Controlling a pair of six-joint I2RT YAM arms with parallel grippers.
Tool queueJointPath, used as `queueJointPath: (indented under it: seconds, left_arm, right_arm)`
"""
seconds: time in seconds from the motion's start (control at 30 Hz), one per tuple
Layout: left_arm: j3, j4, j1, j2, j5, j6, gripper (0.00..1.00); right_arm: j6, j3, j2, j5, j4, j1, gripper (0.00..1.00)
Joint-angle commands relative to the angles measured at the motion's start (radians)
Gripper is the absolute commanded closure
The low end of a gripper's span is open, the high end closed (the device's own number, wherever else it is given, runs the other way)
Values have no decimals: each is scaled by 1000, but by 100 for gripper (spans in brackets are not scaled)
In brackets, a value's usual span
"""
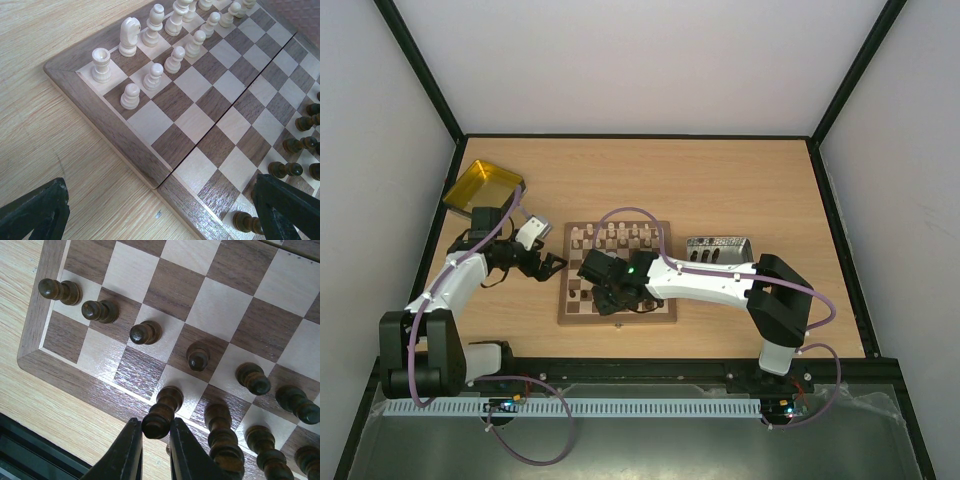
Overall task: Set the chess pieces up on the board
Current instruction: Place the chess piece on the chessboard.
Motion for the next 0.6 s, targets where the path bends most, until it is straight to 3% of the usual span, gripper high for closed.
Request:
queueJointPath:
  seconds: [0.0,0.57]
  left_arm:
    - [-14,-2,-4,-5,15,16,1]
    - [-14,-3,-3,-3,18,16,1]
  right_arm:
    - [0,-7,19,0,9,8,85]
    - [-1,-13,20,8,2,8,85]
